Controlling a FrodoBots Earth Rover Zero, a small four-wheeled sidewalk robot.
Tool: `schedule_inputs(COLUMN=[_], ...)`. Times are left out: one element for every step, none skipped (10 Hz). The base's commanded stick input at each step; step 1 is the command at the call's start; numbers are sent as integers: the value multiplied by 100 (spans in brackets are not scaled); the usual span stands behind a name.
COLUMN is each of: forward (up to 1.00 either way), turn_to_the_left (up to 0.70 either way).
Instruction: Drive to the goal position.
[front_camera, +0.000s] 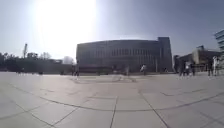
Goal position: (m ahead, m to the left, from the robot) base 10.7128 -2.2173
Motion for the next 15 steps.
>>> schedule_inputs(forward=[50,50,50,50,50,50,50,50,50,50,50,50,50,50,50], turn_to_the_left=[0,0,0,0,0,0,-49,-16,0,0,0,0,0,0,0])
